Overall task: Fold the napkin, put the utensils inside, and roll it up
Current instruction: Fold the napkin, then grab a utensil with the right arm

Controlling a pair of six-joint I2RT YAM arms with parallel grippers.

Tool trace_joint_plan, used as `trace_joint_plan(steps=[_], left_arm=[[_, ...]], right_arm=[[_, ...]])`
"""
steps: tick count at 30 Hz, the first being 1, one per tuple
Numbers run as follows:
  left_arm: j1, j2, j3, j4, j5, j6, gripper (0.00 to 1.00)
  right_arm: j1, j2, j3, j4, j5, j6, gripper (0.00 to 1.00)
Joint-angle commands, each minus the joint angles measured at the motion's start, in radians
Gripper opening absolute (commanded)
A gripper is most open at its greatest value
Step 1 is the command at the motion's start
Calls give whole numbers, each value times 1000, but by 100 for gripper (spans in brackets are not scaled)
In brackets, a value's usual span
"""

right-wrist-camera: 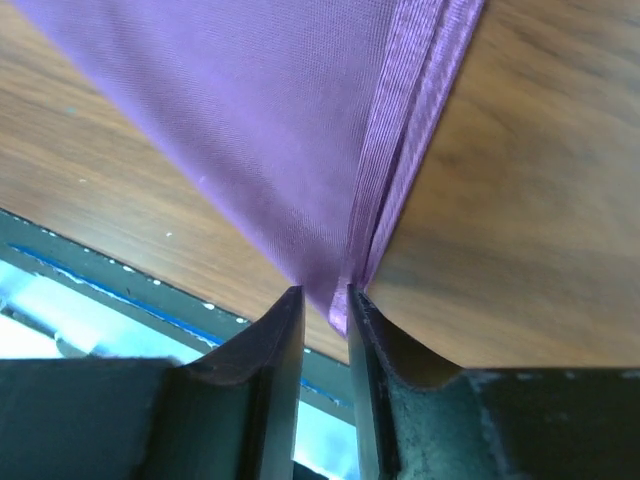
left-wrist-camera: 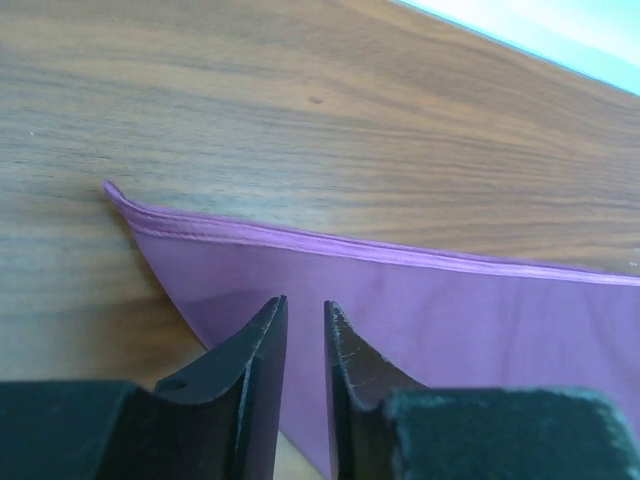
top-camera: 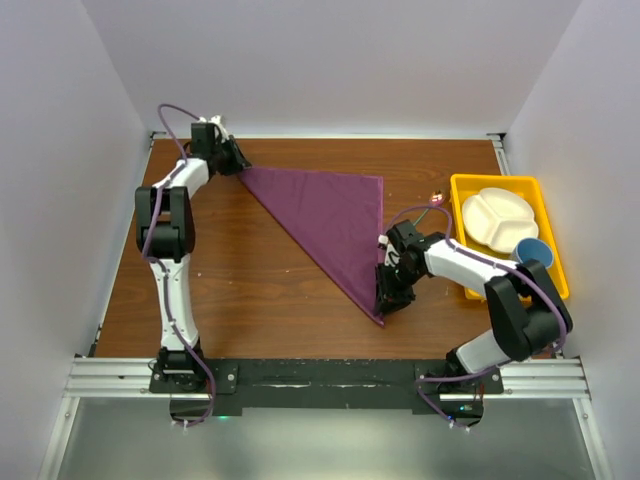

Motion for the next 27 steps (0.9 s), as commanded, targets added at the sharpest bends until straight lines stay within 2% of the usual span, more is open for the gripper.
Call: trace_joint_plan(steps=[1, 3, 4, 6, 8, 12, 13, 14, 19, 23, 27], left_arm=[[-36, -155, 32, -76, -46, 53, 31], [-57, -205, 40, -132, -72, 61, 35], [-67, -224, 35, -148, -98, 61, 36], [-102, -291, 17, -172, -105, 64, 40], [-136, -384, -58, -175, -121, 58, 41], [-254, -578, -282, -134, -129, 30, 43], [-272, -621, -380, -128, -125, 20, 44], [-310, -703, -426, -125, -123, 3, 44], [-418, -969, -702, -146, -170, -38, 45], [-437, -1188, -812, -224, -195, -77, 45], [-437, -1285, -818, -322, -214, -77, 48]], right_arm=[[5, -89, 145, -105, 168, 47, 36], [-2, -70, 218, -161, 282, 84, 46], [-20, -38, 298, -180, 323, 112, 56], [-46, 5, 382, -215, 441, 142, 66], [-106, 83, 497, -229, 524, 191, 76], [-178, 270, 727, -290, 603, 244, 79], [-192, 304, 809, -292, 617, 256, 79], [-201, 372, 845, -294, 636, 261, 77], [-258, 518, 991, -265, 681, 319, 65], [-268, 608, 1060, -278, 724, 323, 62], [-288, 667, 1083, -280, 735, 314, 60]])
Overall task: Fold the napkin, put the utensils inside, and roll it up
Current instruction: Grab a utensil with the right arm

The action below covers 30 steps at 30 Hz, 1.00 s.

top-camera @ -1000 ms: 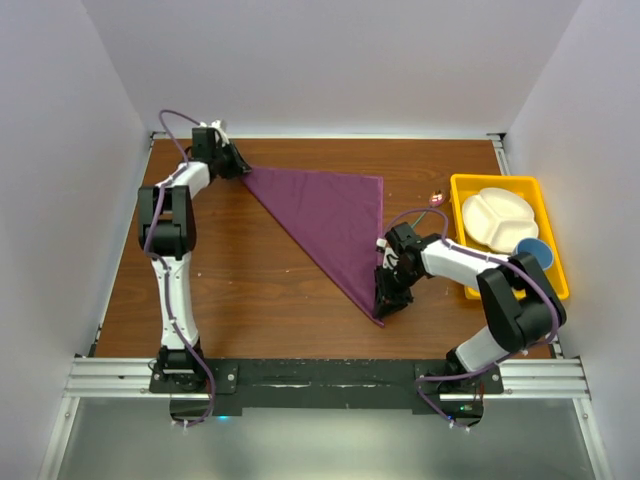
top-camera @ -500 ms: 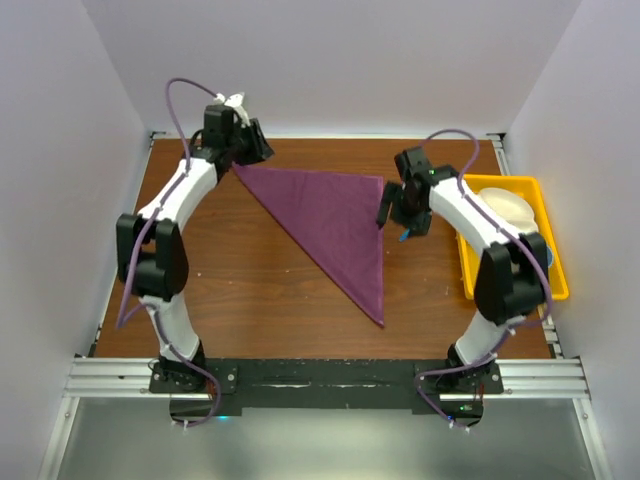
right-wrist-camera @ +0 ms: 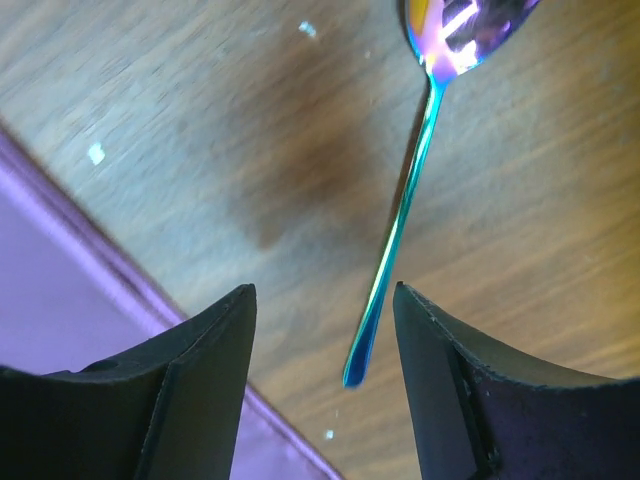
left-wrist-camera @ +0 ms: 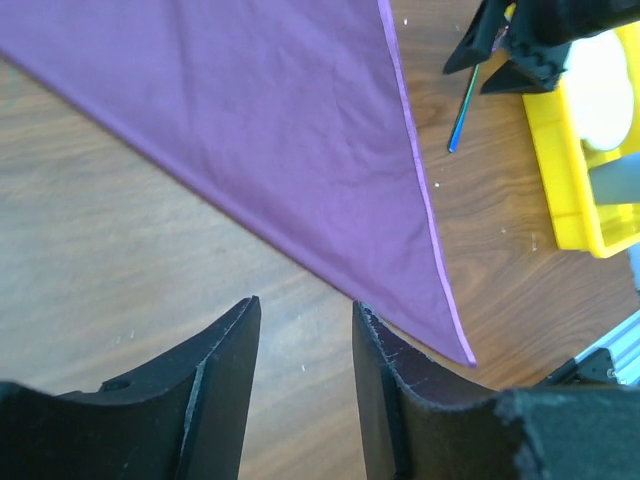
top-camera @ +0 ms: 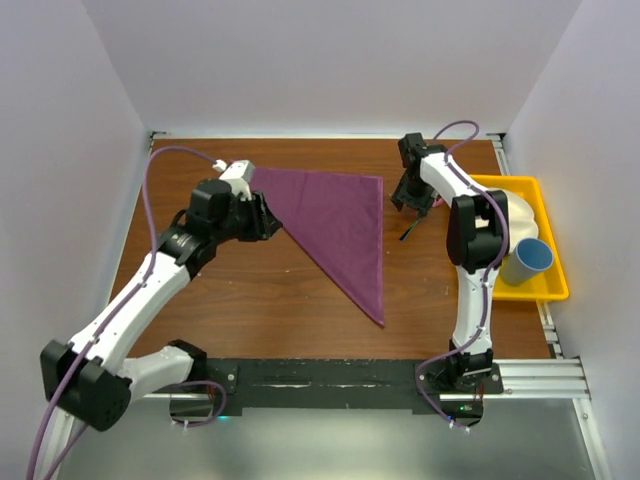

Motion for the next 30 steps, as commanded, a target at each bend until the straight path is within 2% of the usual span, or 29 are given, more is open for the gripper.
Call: trace_joint_plan(steps=[1, 10, 13, 14, 17, 24, 30], left_arm=[[3, -91, 11, -89, -55, -25, 48], [3, -90, 88, -168, -61, -18, 50], [3, -76, 111, -172, -61, -12, 50], [3, -73, 117, -174, -63, -9, 50], [3, -54, 138, -183, -63, 1, 50], [4, -22, 149, -161, -26, -28, 49], [4, -13, 102, -94, 36, -101, 49]], right_arm=[[-24, 9, 38, -10, 63, 28, 60], [-55, 18, -65, 52, 29, 31, 56], [-75, 23, -95, 88, 6, 19, 47], [-78, 24, -101, 99, 8, 14, 40], [-92, 29, -111, 113, 5, -7, 30], [-95, 25, -13, 90, 57, -216, 0], [-65, -101, -63, 154, 54, -401, 0]])
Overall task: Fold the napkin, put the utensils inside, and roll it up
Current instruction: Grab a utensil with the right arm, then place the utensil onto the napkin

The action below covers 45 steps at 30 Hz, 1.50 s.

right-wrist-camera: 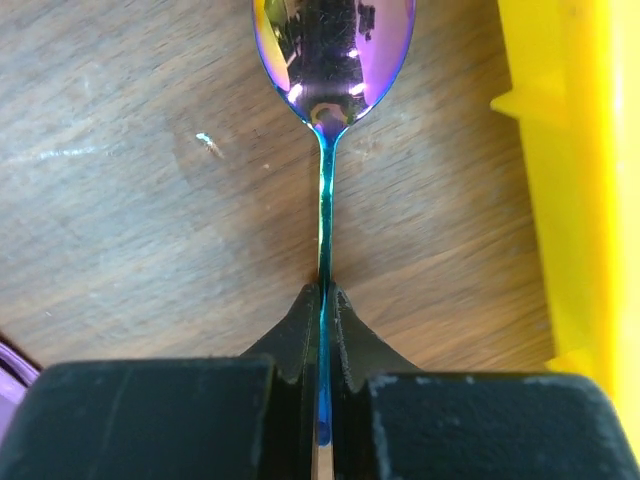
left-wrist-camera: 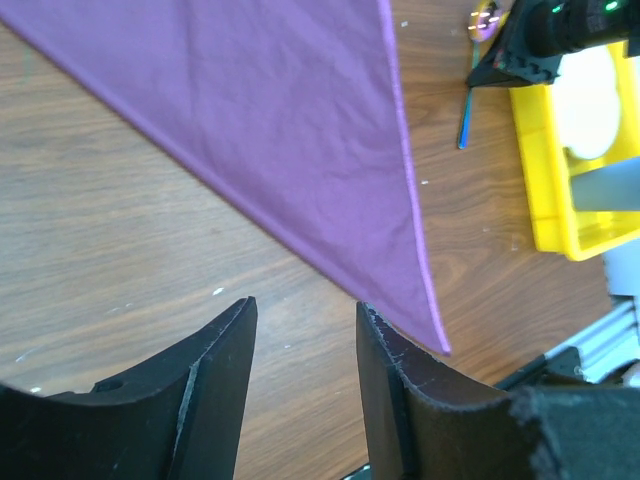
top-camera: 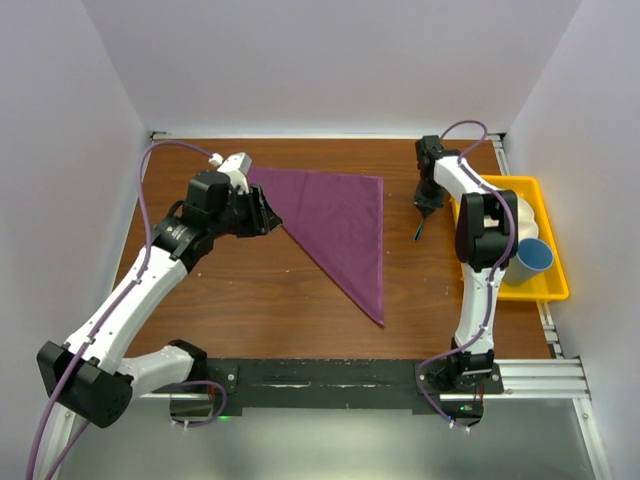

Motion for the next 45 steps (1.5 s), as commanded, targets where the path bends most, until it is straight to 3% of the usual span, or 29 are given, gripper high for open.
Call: trace_joint_plan(steps=[1, 6, 17, 22, 36, 45], left_arm=[[4, 15, -8, 66, 55, -50, 49], [4, 21, 8, 60, 50, -81, 48], [7, -66, 37, -28, -37, -101, 50], [12, -103, 44, -74, -71, -98, 50], [16, -91, 41, -64, -67, -102, 50], [18, -89, 37, -60, -68, -107, 50]], right_arm=[[43, -171, -18, 67, 16, -212, 0], [252, -193, 39, 78, -88, -462, 0], [583, 108, 507, -158, -194, -572, 0], [627, 218, 619, -196, -211, -575, 0], [632, 278, 635, -175, -344, -474, 0], [632, 333, 684, -176, -345, -461, 0]])
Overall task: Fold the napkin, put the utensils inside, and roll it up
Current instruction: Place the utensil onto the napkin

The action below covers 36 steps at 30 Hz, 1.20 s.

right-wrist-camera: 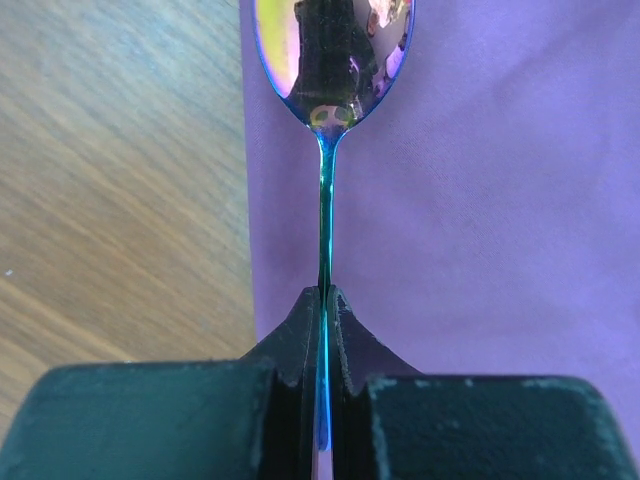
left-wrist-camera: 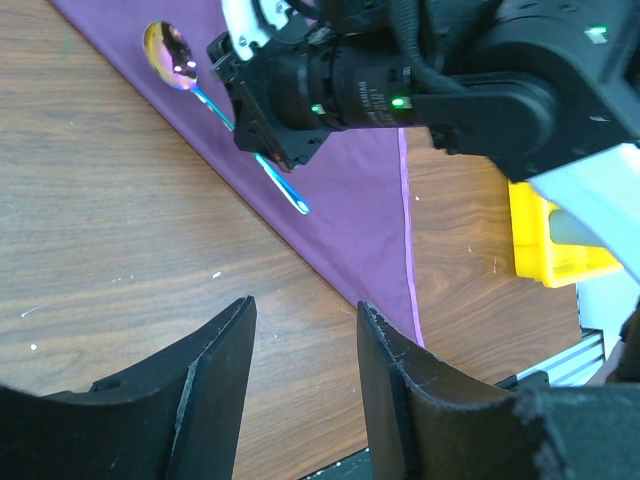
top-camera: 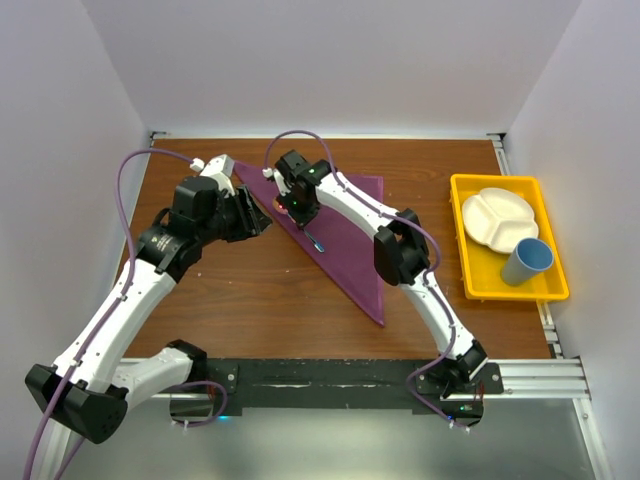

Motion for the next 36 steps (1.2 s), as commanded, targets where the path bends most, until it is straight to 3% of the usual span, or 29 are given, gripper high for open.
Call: trace_joint_plan(steps=[1, 18, 22, 24, 26, 31, 33, 36], left_arm=[[8, -2, 28, 16, -4, -12, 50], [11, 9, 25, 27, 0, -15, 50], [18, 12, 20, 32, 5, -15, 51], [24, 17, 19, 38, 12, -16, 53], [48, 21, 14, 53, 26, -18, 54], [178, 63, -21, 160, 107, -24, 58], [238, 110, -38, 209, 127, -38, 58], [290, 224, -43, 317, 118, -36, 57]], right_arm=[[2, 20, 53, -4, -14, 13, 0], [1, 51, 66, 3, -16, 19, 1], [2, 54, 72, 3, -16, 27, 11], [1, 51, 81, 3, -14, 34, 21], [2, 45, 92, -3, -19, 41, 24], [-2, -21, 178, -84, -65, 113, 36], [-19, -123, 149, -109, -94, 159, 38], [-79, -321, -38, -89, -164, 209, 38]])
